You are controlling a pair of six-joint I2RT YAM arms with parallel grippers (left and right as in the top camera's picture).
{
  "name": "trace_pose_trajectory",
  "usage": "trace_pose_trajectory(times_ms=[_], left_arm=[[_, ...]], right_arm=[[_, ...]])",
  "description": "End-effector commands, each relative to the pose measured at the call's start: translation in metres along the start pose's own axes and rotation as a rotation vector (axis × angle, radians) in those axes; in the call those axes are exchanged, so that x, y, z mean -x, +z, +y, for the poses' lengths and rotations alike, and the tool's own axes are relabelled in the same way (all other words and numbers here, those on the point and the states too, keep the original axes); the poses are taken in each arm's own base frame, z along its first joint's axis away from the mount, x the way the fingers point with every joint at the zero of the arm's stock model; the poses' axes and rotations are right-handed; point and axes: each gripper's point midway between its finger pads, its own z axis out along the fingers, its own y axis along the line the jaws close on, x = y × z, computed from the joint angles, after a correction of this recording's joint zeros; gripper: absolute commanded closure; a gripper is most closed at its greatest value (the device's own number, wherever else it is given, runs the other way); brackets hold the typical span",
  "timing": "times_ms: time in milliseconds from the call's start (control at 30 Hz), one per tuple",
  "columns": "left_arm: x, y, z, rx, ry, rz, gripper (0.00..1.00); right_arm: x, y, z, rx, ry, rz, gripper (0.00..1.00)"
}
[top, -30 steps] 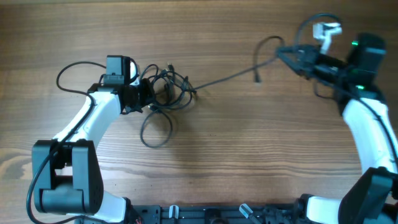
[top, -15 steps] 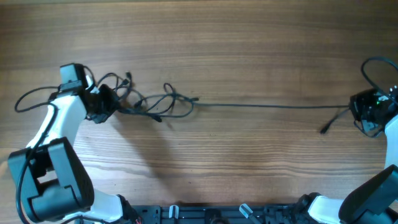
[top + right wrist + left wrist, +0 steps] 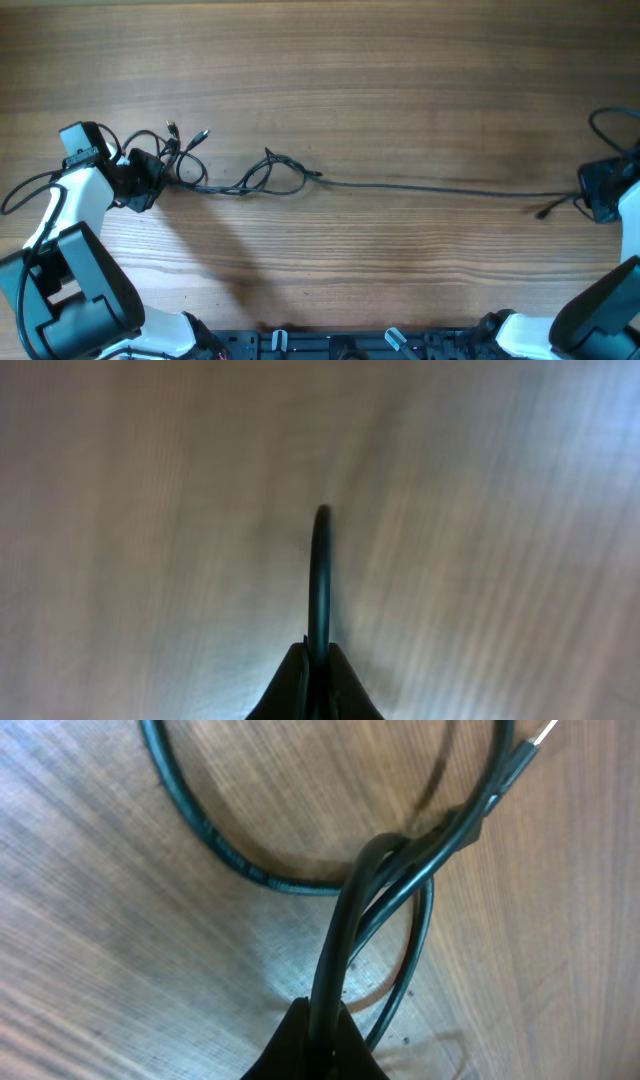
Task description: Untangle cables
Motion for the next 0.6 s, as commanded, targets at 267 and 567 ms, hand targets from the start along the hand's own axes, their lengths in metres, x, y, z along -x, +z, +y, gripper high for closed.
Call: trace_pose_trajectory(times_ms=[267, 567], left_arm=[[-0.024, 0.015, -0.036, -0.04, 0.122, 0.013, 0.95], [-0.025, 0.015, -0.037, -0.042, 0.121, 0.016, 0.95]], right_arm=[[-0.139, -0.001, 0.138, 0.381, -0.717, 0.21, 0.15], [-0.148, -0.04, 0.085, 0.025, -0.818, 0.234, 0.0]])
